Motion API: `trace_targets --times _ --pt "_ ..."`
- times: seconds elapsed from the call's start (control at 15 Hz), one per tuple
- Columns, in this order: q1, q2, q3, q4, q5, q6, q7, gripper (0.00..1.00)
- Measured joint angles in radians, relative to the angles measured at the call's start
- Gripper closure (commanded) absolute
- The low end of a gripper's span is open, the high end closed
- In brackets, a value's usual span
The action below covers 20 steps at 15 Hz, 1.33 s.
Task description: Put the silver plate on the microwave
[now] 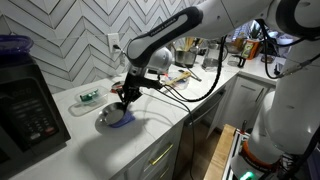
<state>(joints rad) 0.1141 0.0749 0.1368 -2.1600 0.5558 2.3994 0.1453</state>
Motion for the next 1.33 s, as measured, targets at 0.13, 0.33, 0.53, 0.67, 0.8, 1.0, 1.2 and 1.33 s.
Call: trace_targets --times 0.13,0.33,0.53,0.67,0.8,1.0,1.2,1.33 --pt "-0.005 -0.053 -0.001 -0.005 0.106 0.000 -0.111 0.99" --pt "-0.011 -0.189 -0.023 -0.038 0.262 -0.001 -0.233 0.99" --pt "-0.014 -0.327 -0.065 -0.059 0.323 -0.011 -0.250 0.99" --pt "-0.015 -0.384 -0.079 -0.050 0.314 -0.053 -0.247 0.98" --pt "-0.015 -0.383 -0.077 -0.050 0.314 -0.053 -0.246 0.99" --pt "-0.013 -0.361 -0.076 -0.046 0.320 -0.040 -0.247 0.99" --pt "0.008 -0.356 -0.061 0.013 0.400 0.065 -0.245 0.99" --pt "0.020 -0.357 -0.040 0.092 0.421 0.139 -0.223 0.99"
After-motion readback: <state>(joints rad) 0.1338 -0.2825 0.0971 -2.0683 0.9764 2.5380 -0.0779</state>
